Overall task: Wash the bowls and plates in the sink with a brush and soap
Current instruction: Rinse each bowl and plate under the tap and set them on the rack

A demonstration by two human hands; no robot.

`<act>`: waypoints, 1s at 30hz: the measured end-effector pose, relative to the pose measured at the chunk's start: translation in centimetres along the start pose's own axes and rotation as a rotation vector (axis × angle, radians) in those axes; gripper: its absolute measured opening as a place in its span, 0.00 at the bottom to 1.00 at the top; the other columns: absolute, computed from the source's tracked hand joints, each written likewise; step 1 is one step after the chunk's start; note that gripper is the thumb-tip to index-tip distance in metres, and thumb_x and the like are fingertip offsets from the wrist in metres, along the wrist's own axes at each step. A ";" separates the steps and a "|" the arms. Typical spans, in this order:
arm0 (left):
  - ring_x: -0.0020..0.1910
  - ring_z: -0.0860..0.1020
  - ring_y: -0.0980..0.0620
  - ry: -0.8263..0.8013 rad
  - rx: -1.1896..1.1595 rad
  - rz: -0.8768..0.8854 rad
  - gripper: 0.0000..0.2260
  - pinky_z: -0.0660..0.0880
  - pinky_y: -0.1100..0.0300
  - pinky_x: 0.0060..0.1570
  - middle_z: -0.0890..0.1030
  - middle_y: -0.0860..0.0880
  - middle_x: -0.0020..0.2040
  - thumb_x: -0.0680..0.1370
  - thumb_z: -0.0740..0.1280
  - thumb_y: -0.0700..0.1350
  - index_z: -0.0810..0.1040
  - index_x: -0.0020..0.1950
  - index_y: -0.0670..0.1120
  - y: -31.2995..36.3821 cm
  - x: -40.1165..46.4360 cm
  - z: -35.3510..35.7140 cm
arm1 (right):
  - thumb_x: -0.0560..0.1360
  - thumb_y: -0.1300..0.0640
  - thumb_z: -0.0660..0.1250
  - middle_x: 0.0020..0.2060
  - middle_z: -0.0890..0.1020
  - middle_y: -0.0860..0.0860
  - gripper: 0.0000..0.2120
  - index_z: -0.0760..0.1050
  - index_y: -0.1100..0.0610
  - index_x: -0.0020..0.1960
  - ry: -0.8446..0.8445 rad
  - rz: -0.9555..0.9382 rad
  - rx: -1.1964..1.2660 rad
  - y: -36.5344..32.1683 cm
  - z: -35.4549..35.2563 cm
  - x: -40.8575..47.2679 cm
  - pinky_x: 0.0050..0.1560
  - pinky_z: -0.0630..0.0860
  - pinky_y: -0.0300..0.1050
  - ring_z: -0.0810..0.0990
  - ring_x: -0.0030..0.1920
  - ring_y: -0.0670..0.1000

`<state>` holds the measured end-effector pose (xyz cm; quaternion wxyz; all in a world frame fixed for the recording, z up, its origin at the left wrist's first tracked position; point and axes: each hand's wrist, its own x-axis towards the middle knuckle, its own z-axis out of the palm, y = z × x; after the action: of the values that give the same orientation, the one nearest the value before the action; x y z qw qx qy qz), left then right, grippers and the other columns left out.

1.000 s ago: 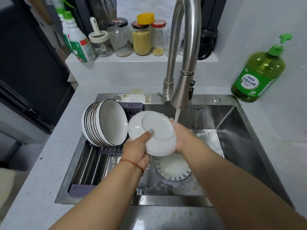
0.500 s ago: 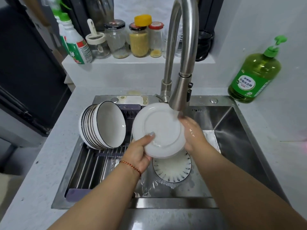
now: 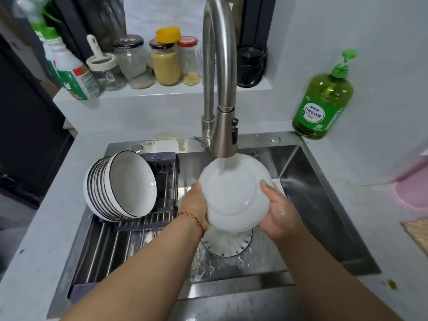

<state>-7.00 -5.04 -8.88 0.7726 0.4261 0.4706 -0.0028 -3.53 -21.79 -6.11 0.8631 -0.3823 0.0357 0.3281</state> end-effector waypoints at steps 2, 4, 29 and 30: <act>0.50 0.80 0.45 -0.006 0.073 -0.010 0.20 0.78 0.46 0.55 0.83 0.46 0.52 0.80 0.60 0.60 0.77 0.60 0.46 -0.3 -0.8 0.2 | 0.76 0.58 0.64 0.57 0.81 0.59 0.15 0.74 0.57 0.63 0.036 -0.053 -0.204 0.2 0.1 -0.4 0.53 0.78 0.59 0.79 0.58 0.62; 0.58 0.76 0.44 -0.043 0.092 -0.052 0.22 0.74 0.44 0.58 0.77 0.44 0.59 0.81 0.57 0.61 0.71 0.67 0.48 -0.4 -0.7 0.1 | 0.76 0.58 0.68 0.51 0.83 0.55 0.10 0.77 0.52 0.57 0.128 -0.109 -0.619 0.8 0.9 -0.9 0.44 0.81 0.50 0.81 0.53 0.59; 0.63 0.76 0.40 -0.371 -0.443 0.026 0.26 0.70 0.43 0.65 0.79 0.38 0.62 0.82 0.53 0.58 0.74 0.68 0.39 1.2 -3.4 -2.8 | 0.81 0.40 0.39 0.78 0.49 0.49 0.29 0.47 0.51 0.78 -0.343 -0.061 -2.097 1.4 1.0 2.9 0.75 0.33 0.48 0.43 0.76 0.43; 0.62 0.77 0.40 -0.344 -0.444 0.040 0.26 0.71 0.44 0.63 0.79 0.38 0.62 0.82 0.54 0.58 0.74 0.68 0.39 1.4 -3.3 -3.0 | 0.81 0.40 0.41 0.77 0.54 0.48 0.29 0.52 0.53 0.78 -0.349 -0.116 -2.070 1.2 0.5 1.9 0.74 0.32 0.46 0.47 0.76 0.41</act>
<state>-10.40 -3.49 -6.09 0.9155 0.2490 0.3130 0.0434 -2.85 -19.77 -7.13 0.1225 -0.8819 -0.4053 0.2072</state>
